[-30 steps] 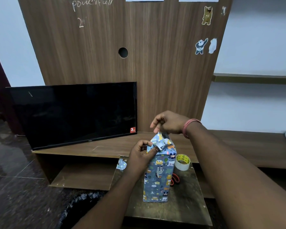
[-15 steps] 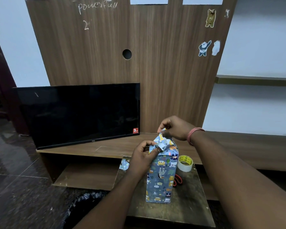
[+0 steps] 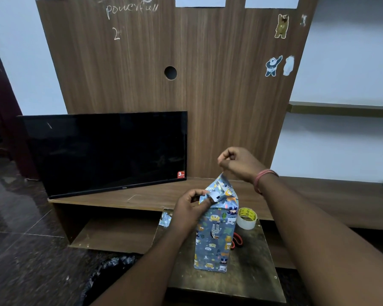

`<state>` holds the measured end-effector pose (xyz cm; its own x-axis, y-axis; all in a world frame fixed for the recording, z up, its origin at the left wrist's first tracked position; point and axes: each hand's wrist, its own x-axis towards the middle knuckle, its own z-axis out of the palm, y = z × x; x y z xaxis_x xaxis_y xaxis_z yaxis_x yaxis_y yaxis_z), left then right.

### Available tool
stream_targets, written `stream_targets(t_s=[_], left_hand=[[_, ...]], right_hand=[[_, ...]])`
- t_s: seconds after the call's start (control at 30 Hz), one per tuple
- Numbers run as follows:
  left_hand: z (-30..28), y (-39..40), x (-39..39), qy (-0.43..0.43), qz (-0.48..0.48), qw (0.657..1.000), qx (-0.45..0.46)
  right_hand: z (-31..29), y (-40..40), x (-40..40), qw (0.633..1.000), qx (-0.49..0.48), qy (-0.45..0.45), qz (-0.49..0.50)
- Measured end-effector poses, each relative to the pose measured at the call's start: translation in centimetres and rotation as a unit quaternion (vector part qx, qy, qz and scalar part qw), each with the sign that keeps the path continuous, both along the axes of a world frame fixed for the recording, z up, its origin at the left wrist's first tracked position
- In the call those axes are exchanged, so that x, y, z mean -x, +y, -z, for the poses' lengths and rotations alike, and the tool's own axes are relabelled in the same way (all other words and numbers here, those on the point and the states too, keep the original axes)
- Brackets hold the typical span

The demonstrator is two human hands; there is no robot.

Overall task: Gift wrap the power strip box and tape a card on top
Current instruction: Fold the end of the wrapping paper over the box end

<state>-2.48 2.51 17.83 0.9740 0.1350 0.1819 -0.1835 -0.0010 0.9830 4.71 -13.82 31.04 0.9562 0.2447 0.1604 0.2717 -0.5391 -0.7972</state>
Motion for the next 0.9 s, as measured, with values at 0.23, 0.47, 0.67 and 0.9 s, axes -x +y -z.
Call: stream_targets(t_s=[0.23, 0.47, 0.67, 0.9], left_hand=[[-0.1, -0.3, 0.0, -0.039, -0.002, 0.999, -0.032], [0.4, -0.3, -0.1, -0.076, -0.004, 0.996, -0.037], [0.2, -0.2, 0.1, -0.062, 0.005, 0.998, 0.006], [0.0, -0.3, 0.2, -0.067, -0.001, 0.998, -0.014]], right_hand=[[-1.3, 2.9, 1.4, 0.957, 0.270, -0.003, 0.107], [0.2, 3.4, 0.4, 0.979, 0.088, 0.107, 0.151], [0.6, 1.6, 1.1, 0.967, -0.146, 0.173, 0.121], [1.3, -1.3, -0.1, 0.981, -0.024, 0.181, 0.059]])
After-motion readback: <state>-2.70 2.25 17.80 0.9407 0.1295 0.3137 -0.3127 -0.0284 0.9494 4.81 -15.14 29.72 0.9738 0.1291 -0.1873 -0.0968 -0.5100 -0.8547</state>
